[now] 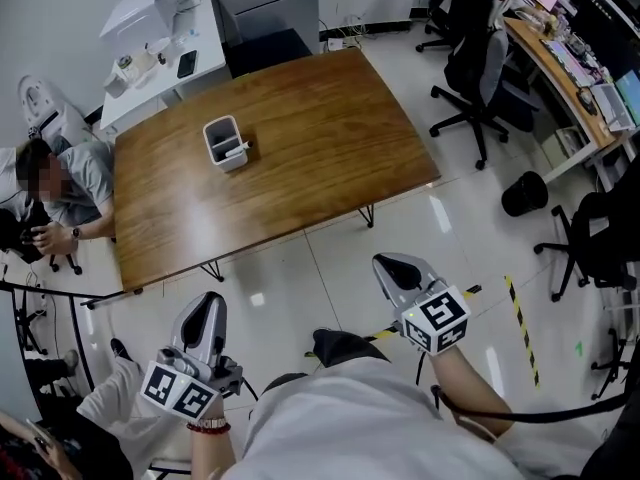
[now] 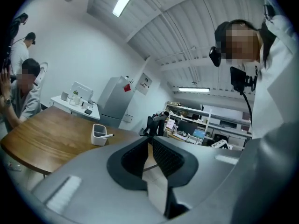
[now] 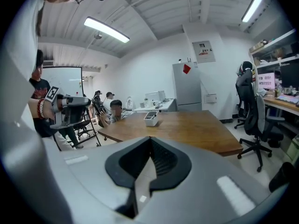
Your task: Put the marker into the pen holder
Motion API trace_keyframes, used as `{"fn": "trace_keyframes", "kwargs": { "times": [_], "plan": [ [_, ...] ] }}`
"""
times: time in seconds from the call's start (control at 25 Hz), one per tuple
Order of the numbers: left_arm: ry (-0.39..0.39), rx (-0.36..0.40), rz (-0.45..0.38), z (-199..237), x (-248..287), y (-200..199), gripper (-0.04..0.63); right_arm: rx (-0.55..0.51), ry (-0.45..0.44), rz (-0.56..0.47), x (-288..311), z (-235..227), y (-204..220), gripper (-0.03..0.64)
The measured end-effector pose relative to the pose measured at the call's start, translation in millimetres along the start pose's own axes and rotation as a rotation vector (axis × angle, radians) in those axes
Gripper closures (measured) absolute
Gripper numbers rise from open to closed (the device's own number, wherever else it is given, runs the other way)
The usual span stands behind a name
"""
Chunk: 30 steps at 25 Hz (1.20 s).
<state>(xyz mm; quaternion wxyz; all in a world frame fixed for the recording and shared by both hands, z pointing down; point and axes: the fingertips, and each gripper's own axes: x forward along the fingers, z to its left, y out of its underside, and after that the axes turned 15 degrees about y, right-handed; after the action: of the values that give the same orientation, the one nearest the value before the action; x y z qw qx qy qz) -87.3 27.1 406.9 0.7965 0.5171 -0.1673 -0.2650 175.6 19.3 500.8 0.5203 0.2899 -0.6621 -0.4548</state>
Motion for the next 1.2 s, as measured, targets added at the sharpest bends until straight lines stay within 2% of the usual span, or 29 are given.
{"fn": "trace_keyframes", "kwargs": {
  "times": [0.12,0.36,0.84,1.0,1.2],
  "plan": [
    [0.011,0.028,0.038,-10,-15,9,0.589,-0.009,-0.02,-0.016,-10,18,-7,0.623],
    [0.01,-0.013,0.002,-23,-61,22,0.589,-0.023,-0.059,-0.065,-38,73,-18,0.623],
    [0.005,-0.051,0.008,-54,-177,49,0.591,-0.023,-0.089,-0.019,-121,182,29,0.623],
    [0.009,-0.026,-0.012,-61,-184,41,0.591,-0.054,-0.092,-0.076,-130,185,13,0.623],
    [0.026,0.022,-0.058,-96,-174,25,0.591,-0.05,-0.128,-0.182,-150,181,-21,0.623]
  ]
}}
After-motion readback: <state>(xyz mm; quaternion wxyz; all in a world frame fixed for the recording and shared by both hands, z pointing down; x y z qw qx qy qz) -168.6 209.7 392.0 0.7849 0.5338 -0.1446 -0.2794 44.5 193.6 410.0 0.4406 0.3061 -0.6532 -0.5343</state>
